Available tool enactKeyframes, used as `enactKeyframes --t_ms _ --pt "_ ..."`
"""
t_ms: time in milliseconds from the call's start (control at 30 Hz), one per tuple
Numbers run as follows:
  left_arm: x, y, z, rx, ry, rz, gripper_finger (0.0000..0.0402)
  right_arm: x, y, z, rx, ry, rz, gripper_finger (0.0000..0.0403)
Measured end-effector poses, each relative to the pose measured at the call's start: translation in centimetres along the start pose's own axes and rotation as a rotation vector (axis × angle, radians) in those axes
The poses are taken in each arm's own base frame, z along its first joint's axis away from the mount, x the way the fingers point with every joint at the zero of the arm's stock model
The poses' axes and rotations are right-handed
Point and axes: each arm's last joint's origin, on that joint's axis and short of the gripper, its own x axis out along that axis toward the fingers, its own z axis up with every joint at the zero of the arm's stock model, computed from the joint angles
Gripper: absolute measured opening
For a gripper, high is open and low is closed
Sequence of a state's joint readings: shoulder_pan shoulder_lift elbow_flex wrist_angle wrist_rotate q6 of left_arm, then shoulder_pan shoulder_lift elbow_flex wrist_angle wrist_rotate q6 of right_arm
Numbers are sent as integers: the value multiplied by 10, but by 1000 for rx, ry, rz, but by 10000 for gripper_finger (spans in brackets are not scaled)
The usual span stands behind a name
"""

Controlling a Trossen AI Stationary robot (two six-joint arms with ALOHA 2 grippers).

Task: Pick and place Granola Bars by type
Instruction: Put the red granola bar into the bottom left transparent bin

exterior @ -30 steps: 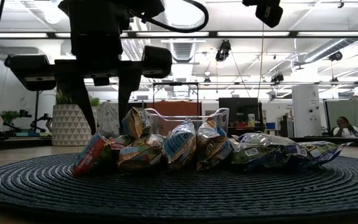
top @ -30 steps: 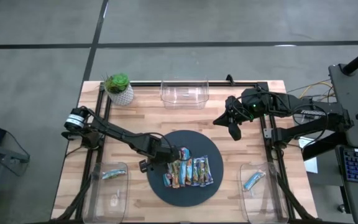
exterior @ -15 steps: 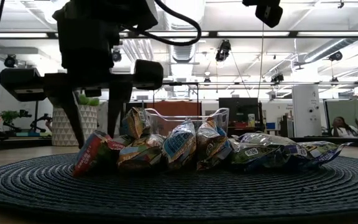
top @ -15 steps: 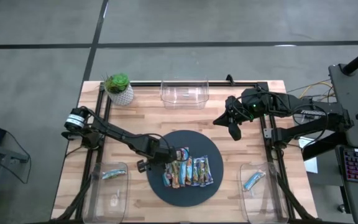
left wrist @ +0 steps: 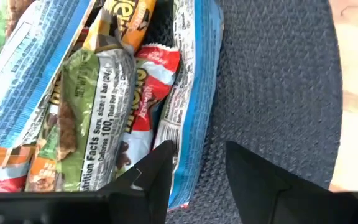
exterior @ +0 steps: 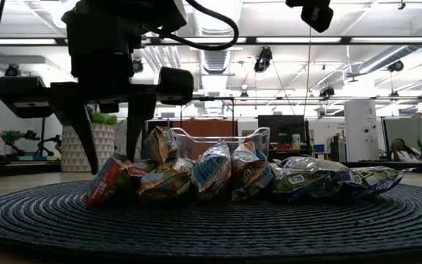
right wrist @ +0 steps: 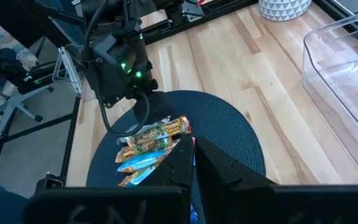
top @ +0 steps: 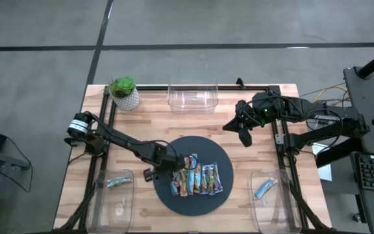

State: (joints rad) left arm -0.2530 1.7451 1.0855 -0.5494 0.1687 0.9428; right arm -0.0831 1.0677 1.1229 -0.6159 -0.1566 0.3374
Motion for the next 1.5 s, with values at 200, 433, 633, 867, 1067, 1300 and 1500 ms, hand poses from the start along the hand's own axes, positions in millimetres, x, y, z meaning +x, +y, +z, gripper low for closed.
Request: enactKeyframes --t_ms 200,433,633,867,1067,1300,1500 --pt "1 -2 -1 -42 10 -10 131 0 0 0 -4 0 0 8" --pt "-2 0 4 -46 7 6 131 0 0 0 -9 0 0 8" --pt "-2 2 5 -35 -7 22 131 0 0 0 -23 1 0 8" --pt "5 4 4 18 -14 33 131 0 0 0 -30 1 0 8" --pt "21 7 0 6 59 40 131 0 0 0 -26 2 1 8" --pt "21 8 0 -8 75 33 122 0 0 -1 -25 9 -1 8" --pt "16 13 5 -25 76 49 74 0 0 -1 -29 10 -1 8"
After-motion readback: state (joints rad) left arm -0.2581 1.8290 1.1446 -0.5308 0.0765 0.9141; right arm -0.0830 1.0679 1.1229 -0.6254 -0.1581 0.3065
